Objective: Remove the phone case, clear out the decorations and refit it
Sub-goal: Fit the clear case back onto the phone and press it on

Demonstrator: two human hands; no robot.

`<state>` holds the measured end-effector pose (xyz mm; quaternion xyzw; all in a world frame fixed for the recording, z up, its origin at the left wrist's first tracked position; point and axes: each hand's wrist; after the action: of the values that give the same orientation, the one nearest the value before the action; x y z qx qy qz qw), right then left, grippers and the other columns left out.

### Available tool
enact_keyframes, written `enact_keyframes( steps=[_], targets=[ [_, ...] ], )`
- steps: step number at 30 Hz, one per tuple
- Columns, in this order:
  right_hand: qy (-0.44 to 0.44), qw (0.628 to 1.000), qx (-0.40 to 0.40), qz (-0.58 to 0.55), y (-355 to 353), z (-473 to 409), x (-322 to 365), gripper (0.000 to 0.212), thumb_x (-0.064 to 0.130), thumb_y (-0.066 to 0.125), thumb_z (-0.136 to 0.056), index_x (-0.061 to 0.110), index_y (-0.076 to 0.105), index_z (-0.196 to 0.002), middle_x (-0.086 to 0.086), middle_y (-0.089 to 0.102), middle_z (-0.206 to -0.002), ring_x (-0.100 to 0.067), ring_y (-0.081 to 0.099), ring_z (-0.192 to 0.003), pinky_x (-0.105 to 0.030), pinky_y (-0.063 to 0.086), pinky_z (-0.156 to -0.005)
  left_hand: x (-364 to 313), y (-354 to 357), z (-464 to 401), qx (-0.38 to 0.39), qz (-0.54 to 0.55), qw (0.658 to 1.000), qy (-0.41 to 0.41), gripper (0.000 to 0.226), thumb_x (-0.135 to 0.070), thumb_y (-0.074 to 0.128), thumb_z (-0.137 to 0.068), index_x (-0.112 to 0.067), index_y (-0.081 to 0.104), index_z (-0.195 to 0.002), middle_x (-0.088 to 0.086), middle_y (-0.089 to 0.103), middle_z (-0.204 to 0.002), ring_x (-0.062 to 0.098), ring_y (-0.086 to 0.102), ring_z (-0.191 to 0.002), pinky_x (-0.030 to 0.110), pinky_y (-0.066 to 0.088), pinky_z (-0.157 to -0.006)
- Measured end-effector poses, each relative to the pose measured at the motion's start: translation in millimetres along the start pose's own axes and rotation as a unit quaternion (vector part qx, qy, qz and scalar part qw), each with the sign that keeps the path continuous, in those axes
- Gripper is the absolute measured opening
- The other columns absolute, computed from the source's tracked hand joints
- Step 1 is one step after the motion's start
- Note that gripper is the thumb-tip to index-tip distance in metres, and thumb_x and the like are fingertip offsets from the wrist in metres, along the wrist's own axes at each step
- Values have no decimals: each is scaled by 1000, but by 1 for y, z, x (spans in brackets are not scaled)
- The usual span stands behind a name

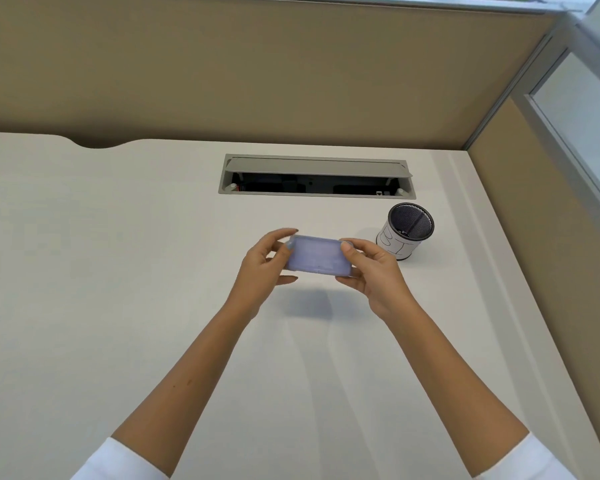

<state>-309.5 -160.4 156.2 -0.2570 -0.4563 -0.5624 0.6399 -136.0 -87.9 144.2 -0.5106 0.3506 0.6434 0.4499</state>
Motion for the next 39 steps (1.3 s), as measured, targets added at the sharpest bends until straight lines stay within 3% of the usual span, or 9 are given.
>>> enact_keyframes(
  steps=[5,12,19,24,28,34,39],
  targets=[
    [92,995,11,34,-5,-2,-8,8,19,60,-92,12,64,-91,-6,61,-78,-14,61,-54,-20,56,-55,6,0,0,50,24,989,-137,29,-25,52,-97,-18,57,-125,5,59,-74,12,61,-55,26,58,-62],
    [167,985,44,0,-11,-6,-18,7,-2,62,-86,-3,63,-92,-11,63,-81,-9,65,-57,-15,56,-57,17,-3,4,60,69,968,-234,26,-23,53,-96,-17,59,-121,0,49,-64,9,45,-46,20,50,-49],
    [162,985,43,41,-12,-9,-15,11,4,61,-89,0,60,-99,-12,63,-80,-12,69,-56,-17,56,-53,23,1,8,87,55,966,-237,23,-24,50,-97,-20,53,-119,6,64,-68,14,59,-53,28,56,-59],
    [154,979,82,110,-12,-4,-11,20,15,62,-90,10,58,-110,-15,66,-83,-18,71,-58,-22,58,-55,26,4,7,53,111,964,-234,16,-17,50,-97,-20,59,-111,9,69,-73,14,66,-60,23,57,-58],
    [169,973,112,113,-9,-2,-9,25,24,64,-89,16,56,-112,-14,72,-70,-19,71,-60,-23,58,-54,30,6,8,40,137,957,-254,18,-10,47,-97,-15,63,-104,5,67,-66,9,63,-54,19,56,-55],
    [164,981,85,65,-7,-6,-11,19,12,63,-89,9,60,-107,-8,68,-56,-9,64,-45,-16,53,-45,33,9,9,26,210,934,-288,20,-6,46,-97,-10,65,-102,2,67,-59,4,63,-50,15,54,-51],
    [128,983,93,93,-8,-5,-13,31,12,64,-88,13,57,-119,-12,67,-60,-13,64,-48,-19,55,-50,35,5,9,41,222,936,-271,23,-10,53,-96,-14,58,-118,7,70,-70,10,67,-59,19,56,-56]
  ],
)
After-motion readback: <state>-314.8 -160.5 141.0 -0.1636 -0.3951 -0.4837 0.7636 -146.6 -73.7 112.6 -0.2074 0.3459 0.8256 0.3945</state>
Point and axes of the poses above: each hand's wrist, its own z-axis away from the middle knuckle, its own y-axis out of the palm, x = y × z
